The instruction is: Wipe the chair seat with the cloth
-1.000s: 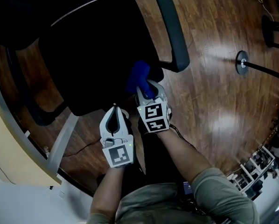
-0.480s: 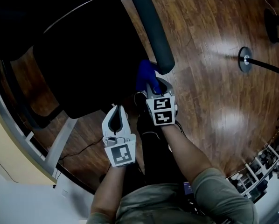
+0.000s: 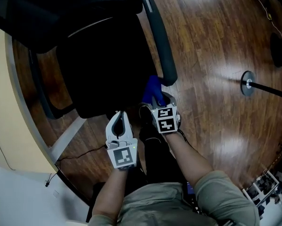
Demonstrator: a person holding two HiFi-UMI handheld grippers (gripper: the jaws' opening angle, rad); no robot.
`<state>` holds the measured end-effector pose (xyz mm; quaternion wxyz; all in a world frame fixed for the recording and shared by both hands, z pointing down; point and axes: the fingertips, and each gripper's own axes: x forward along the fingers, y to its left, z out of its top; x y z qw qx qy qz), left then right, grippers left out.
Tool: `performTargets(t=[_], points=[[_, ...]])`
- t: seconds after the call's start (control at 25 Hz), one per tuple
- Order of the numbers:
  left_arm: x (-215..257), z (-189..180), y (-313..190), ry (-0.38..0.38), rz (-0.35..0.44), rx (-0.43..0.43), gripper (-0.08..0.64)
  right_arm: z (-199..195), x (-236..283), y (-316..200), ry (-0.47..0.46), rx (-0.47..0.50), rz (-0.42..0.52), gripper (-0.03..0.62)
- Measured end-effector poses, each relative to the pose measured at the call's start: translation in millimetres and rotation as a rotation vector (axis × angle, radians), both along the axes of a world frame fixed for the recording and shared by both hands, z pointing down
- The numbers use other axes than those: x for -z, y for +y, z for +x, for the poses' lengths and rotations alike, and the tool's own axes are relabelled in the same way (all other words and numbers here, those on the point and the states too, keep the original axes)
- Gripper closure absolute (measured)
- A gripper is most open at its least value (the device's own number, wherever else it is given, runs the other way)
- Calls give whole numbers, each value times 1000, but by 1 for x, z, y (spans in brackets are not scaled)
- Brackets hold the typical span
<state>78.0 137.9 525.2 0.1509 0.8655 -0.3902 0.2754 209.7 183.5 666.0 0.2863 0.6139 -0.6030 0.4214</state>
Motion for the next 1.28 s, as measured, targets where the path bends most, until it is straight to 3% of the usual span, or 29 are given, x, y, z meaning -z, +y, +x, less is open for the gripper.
performTargets(t=[0.28, 0.68, 1.0, 1.28], points=[[76, -33, -11, 35, 26, 104, 557, -31, 100, -14, 8, 179, 91, 483], [169, -120, -1, 95, 96, 241, 557, -118, 263, -52, 48, 410, 339, 483], [226, -253, 24, 79, 155, 355, 556, -291, 350, -33, -62, 667, 460, 482], [252, -392, 45, 45, 200, 528, 557, -454, 391, -32, -102, 939, 530, 482]])
